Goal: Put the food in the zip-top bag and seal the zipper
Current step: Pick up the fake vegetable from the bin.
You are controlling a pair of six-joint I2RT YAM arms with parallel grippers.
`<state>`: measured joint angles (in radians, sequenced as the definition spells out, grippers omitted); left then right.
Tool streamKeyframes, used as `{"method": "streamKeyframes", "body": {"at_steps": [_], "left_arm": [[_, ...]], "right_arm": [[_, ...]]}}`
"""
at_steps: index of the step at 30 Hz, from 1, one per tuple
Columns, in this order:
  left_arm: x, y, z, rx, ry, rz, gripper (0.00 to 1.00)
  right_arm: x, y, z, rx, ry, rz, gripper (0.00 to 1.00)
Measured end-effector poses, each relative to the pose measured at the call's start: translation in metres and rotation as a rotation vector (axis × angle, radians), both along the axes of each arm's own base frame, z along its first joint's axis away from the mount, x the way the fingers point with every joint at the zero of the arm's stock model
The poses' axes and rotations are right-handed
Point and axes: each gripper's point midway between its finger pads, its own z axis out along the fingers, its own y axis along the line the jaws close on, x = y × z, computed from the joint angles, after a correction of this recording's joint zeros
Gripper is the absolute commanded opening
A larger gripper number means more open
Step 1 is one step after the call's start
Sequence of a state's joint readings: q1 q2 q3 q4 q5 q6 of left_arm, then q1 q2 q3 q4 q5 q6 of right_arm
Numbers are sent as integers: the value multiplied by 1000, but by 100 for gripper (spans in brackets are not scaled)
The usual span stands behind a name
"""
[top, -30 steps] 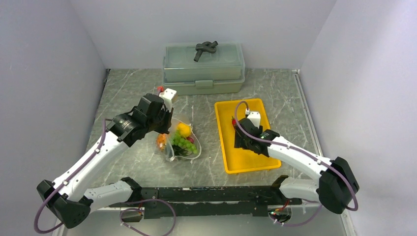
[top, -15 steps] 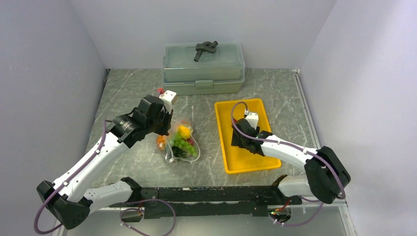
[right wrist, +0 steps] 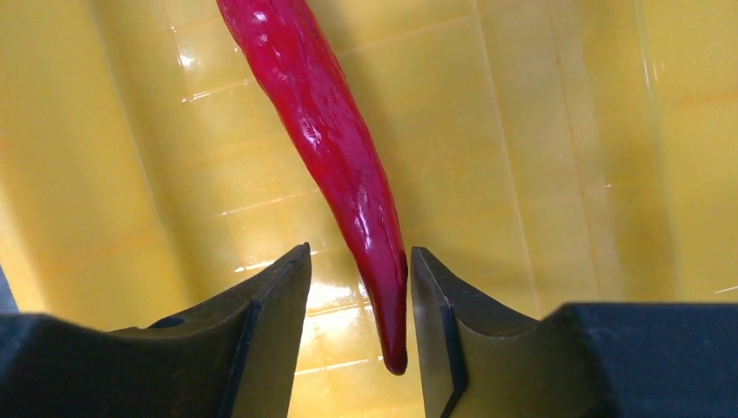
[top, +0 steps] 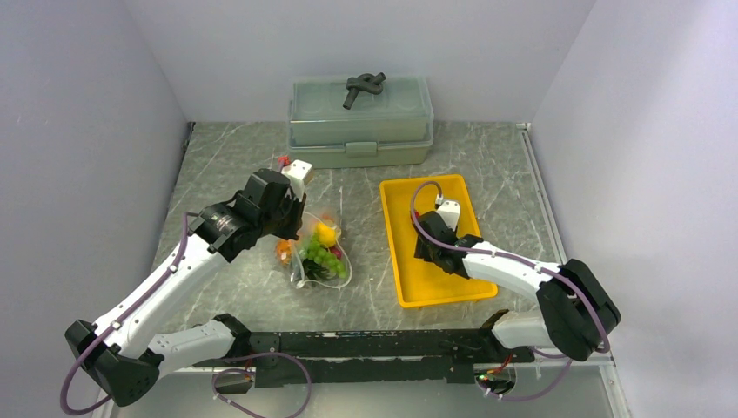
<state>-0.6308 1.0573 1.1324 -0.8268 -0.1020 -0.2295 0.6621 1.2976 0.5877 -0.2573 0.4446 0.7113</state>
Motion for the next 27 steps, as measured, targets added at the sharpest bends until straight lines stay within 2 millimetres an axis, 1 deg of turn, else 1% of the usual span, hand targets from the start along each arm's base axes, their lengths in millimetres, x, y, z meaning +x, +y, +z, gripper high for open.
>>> {"method": "streamKeyframes", "body": {"at_steps": [10, 13, 19, 23, 27], "left_arm": [[1, 1, 0, 0, 0, 4, 0], [1, 1, 0, 0, 0, 5, 0], [1, 2, 0, 0, 0, 8, 0], [1, 2, 0, 0, 0, 9, 0], [2, 2, 0, 0, 0, 10, 0]], "right_arm": [[-1, 0, -1, 0, 0, 1, 32], [-1, -1, -1, -1, 0, 2, 25], [-2, -1, -2, -3, 2, 3, 0], [-2, -1, -1, 0, 3, 6, 0], [-3, -1, 6, 12, -11, 11, 0]]}}
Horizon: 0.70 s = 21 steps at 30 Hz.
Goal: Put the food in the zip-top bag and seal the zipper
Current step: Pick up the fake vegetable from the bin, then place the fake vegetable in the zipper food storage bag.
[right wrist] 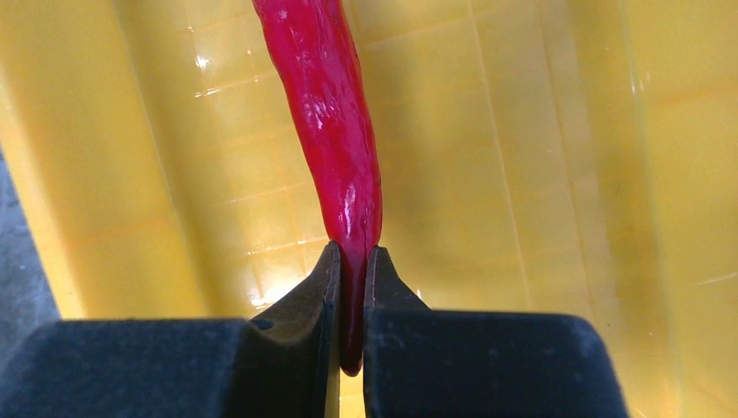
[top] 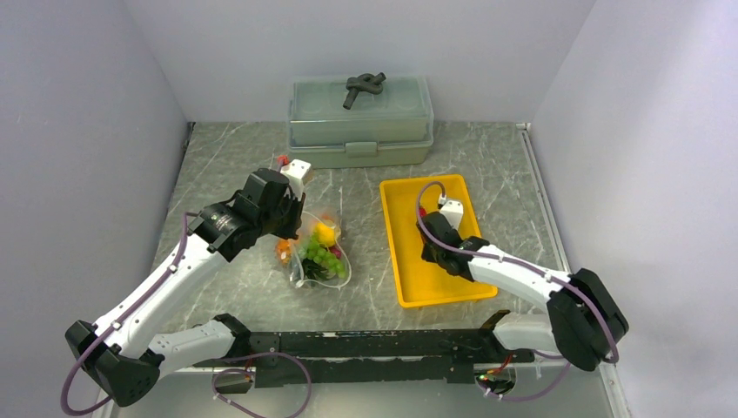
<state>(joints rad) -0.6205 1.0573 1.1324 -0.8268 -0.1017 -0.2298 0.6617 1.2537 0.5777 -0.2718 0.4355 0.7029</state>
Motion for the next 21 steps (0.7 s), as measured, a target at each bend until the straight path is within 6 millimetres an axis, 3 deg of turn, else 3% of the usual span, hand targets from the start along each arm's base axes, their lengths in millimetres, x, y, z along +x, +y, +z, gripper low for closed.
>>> {"method": "streamKeyframes", "body": {"at_steps": [9, 21], "left_arm": [[1, 1, 0, -1, -1, 7, 0], [4, 1, 2, -16, -7, 10, 0]], "right_arm": [[-4, 3, 42, 55, -58, 46, 0], [-20, 41, 128, 167, -140, 284, 0]]}}
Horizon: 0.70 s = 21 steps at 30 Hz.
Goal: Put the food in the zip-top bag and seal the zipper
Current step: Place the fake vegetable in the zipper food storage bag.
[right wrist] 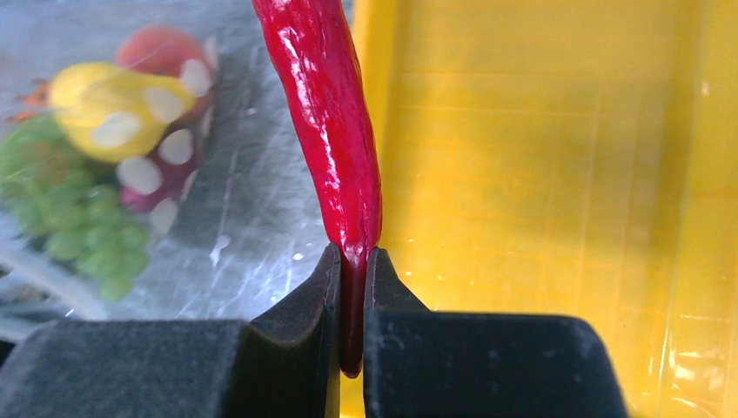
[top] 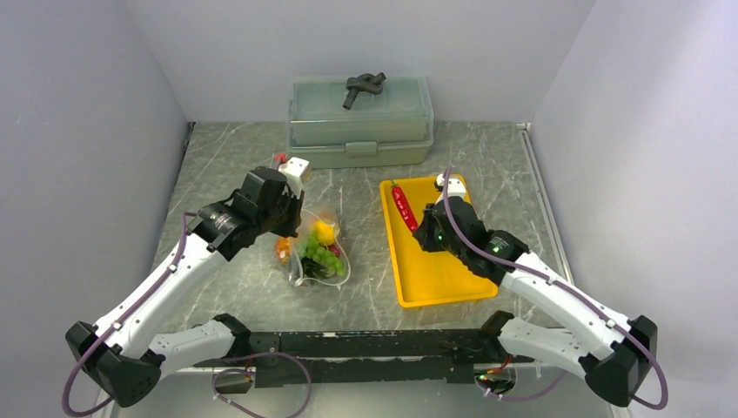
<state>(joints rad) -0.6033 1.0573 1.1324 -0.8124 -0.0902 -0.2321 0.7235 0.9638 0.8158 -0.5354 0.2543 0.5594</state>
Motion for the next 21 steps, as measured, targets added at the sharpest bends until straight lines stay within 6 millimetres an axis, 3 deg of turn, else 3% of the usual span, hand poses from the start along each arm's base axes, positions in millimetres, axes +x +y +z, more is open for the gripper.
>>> {"method": "streamKeyframes", "body": {"at_steps": [9, 15, 21], "left_arm": [[0, -1, -2, -6, 11, -4, 0], [4, -4, -6, 5, 31, -4, 0], [10, -7, 3, 9, 37, -1, 0]], "right_arm": [[-43, 38, 40, -32, -60, 249, 0], [-60, 50, 49, -111, -118, 335, 0], [-71, 61, 60, -210, -204, 391, 0]]}}
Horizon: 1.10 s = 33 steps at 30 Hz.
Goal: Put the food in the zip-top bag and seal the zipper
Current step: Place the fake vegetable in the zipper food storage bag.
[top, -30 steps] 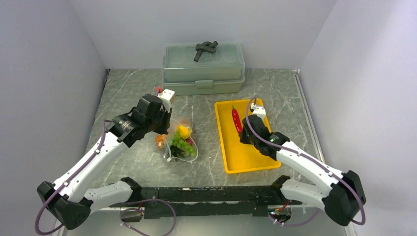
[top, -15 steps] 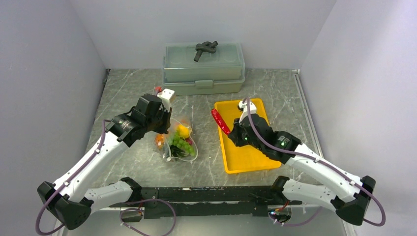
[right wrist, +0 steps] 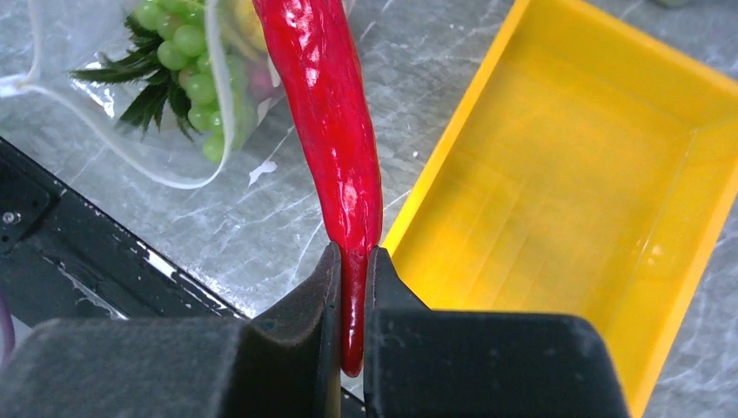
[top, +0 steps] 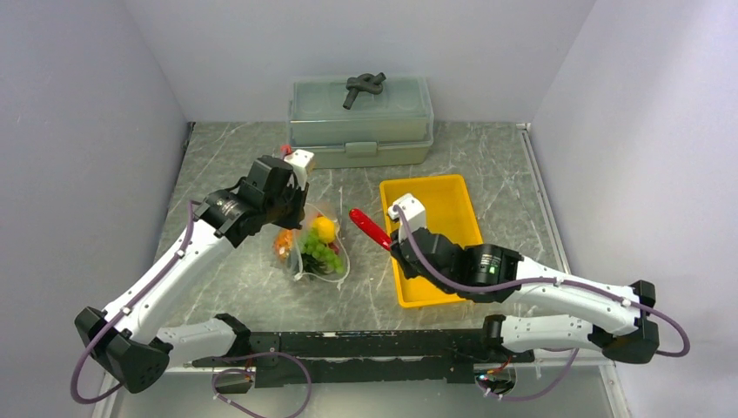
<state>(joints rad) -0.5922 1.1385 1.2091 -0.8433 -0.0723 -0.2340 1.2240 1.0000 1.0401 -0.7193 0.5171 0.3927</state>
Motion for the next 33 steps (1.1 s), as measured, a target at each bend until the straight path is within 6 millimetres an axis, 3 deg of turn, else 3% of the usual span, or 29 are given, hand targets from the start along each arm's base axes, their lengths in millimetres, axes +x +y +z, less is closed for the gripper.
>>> {"method": "streamKeyframes", "body": {"at_steps": [10, 22, 33], "left_arm": [[5, -4, 17, 9, 27, 13, 0], [7, -1, 29, 38, 47, 26, 0], [7, -3, 26, 41, 63, 19, 0]], "right_arm": [[-17, 29, 26, -168, -220, 106, 0], [-2, 41, 22, -600, -473, 76, 0], [3, 67, 33, -775, -592, 125, 0]]}}
